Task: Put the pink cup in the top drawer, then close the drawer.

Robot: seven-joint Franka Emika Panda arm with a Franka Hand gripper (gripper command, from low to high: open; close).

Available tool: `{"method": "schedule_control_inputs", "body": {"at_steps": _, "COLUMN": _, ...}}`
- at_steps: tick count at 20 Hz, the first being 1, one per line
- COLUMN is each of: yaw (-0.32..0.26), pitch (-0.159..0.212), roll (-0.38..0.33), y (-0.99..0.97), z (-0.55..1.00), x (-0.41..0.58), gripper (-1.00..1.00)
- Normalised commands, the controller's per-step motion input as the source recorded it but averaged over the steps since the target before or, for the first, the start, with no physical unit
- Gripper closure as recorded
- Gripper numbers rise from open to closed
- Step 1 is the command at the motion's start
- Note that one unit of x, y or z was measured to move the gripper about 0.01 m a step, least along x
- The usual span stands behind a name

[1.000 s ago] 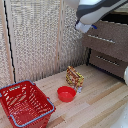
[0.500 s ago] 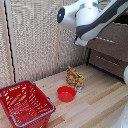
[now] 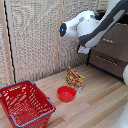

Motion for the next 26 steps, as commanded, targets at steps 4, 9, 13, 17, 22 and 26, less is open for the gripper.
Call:
{"method": "schedule_control_inputs", "body": {"at_steps": 4, "yaw": 0.073, "pitch": 0.064, "roll": 0.045, "y": -0.61, "z": 0.3, "x": -0.131, "gripper": 1.0}}
{"method": "schedule_control_inputs", "body": {"at_steps": 9, "yaw": 0.004, "pitch": 0.01, "roll": 0.005, "y": -0.43, "z": 0.31, "x": -0.185, "gripper": 1.0}}
{"method": "schedule_control_inputs", "body": {"at_steps": 13, "yaw": 0.0, "pitch": 0.016, "roll": 0.009, "y": -0.47, "z": 0.41, "x": -0.089, "gripper": 1.0}}
{"method": "schedule_control_inputs", "body": {"at_steps": 17, "yaw": -0.002, "pitch": 0.087, "roll": 0.036, "y": -0.66, "z": 0.34, "x": 0.001, "gripper": 1.0}}
{"method": "schedule_control_inputs", "body": {"at_steps": 22, "yaw": 0.04, "pitch": 0.073, "roll": 0.076, "y": -0.86, "z": 0.34, "x": 0.002, "gripper": 1.0}}
{"method": "schedule_control_inputs", "body": {"at_steps": 26, "yaw": 0.072, "pitch": 0.047, "roll": 0.045, "y": -0.87, "z": 0.37, "x": 0.0, "gripper": 1.0}}
